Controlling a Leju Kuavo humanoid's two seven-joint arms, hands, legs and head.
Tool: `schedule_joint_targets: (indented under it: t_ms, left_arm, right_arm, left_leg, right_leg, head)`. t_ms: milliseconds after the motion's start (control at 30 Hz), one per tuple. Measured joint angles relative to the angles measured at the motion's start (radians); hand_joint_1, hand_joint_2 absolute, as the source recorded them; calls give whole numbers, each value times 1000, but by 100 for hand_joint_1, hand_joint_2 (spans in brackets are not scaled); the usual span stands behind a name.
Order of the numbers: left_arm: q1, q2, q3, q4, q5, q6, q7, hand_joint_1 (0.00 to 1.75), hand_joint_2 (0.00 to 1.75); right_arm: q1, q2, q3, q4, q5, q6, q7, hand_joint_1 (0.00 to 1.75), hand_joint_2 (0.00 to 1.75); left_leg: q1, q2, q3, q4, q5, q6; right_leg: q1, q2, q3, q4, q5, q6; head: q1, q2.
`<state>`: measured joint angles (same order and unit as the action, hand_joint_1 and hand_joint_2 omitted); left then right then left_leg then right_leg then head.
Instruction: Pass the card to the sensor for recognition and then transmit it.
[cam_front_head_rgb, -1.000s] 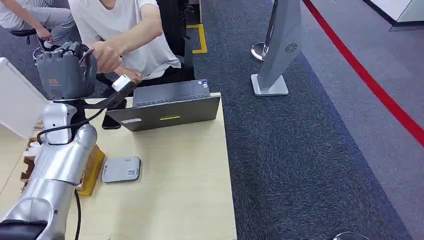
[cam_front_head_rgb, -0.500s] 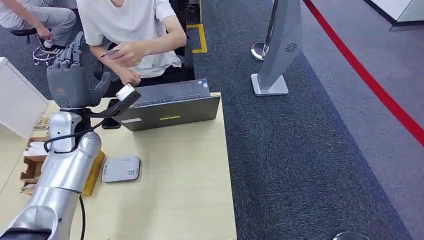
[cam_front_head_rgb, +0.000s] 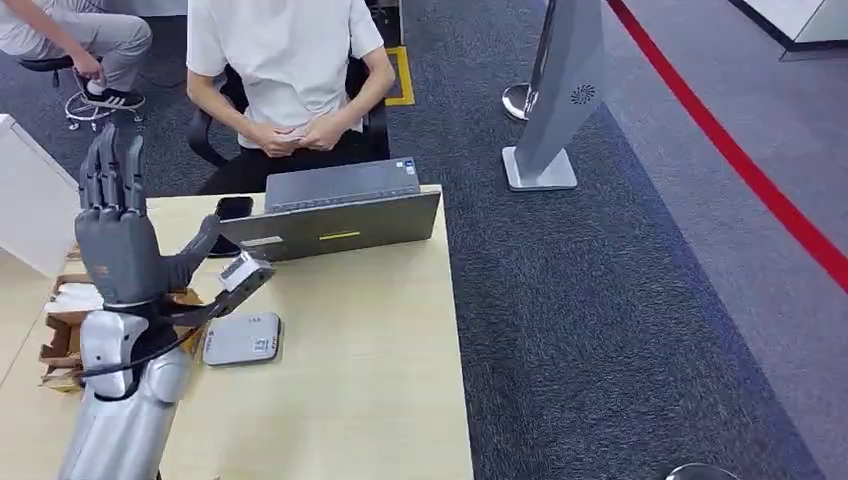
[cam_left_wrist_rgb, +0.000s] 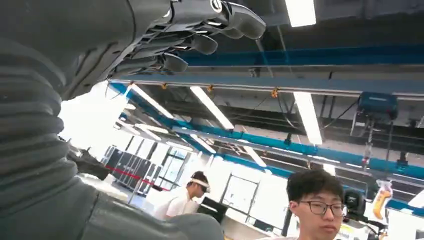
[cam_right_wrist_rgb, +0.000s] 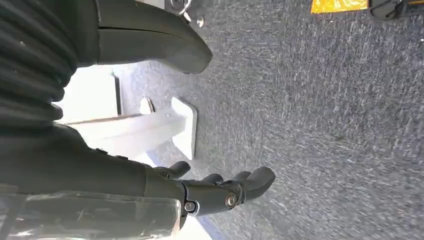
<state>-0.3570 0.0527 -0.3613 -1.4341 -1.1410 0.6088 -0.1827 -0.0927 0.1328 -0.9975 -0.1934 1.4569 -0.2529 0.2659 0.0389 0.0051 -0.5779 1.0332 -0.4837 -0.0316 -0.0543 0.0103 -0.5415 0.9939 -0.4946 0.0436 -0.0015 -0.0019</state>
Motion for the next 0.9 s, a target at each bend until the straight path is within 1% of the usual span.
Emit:
schedule_joint_targets:
  t_ms: [133,233,400,500,633,700,767,833,900]
  left_arm:
    - [159,53,-3,-151,-3,14,-18,0,175]
    - [222,79,-4,-212,-4,16,-21,0,175]
    - [271,103,-4,-265,-16,8,-28,0,175]
    - [353,126,-18,-291,-48,-22,-39,0,175]
    - [485,156,-36,-303,-63,3,-21,0,175]
    - [527,162,-53,-303,-56,33,-10,0,175]
    - [565,157,-73,-303,-27,70,-30,0,175]
    - [599,135,-75,-302,5,76,-79,0,175]
    - [636,98,-75,-298,34,76,-156,0,175]
  right_arm:
    - [6,-1,-15,0,-12,-2,7,0,175]
    - [6,-2,-24,0,-16,-2,8,0,175]
    - [5,-2,-31,0,-21,-3,8,0,175]
    - [7,-2,-39,0,-38,-6,8,0,175]
    - [7,-2,-52,0,-44,-11,8,0,175]
    - [7,-2,-53,0,-49,-12,10,0,175]
    - [6,-2,-54,0,-53,-13,11,0,175]
    - [7,-2,-55,0,-53,-13,12,0,175]
    - [7,-2,-57,0,-53,-14,13,0,175]
  left_leg:
    - [0,1,-1,0,-1,0]
    - [0,0,-1,0,0,0]
    - [0,1,0,0,0,0]
    - [0,1,0,0,0,0]
    - [0,1,-1,0,-1,1]
    - [0,0,-2,0,-1,1]
    - [0,0,-2,0,-1,1]
    - [0,0,-2,0,-1,1]
    - [0,0,-2,0,-1,1]
  right_leg:
    - [0,0,-2,0,-1,1]
    - [0,-1,-1,-1,-1,1]
    - [0,0,0,0,0,0]
    - [0,0,0,-1,0,0]
    - [0,0,-2,-1,-1,1]
    - [0,-1,-2,-1,-1,1]
    - [0,0,-2,-1,-1,1]
    - [0,0,-2,-1,-1,1]
    - [0,0,-2,-1,-1,1]
  head:
    - [0,0]
    - [0,0]
    - [0,0]
    - [0,0]
    - [0,0]
    - [0,0]
    - [0,0]
    - [0,0]
    - [0,0]
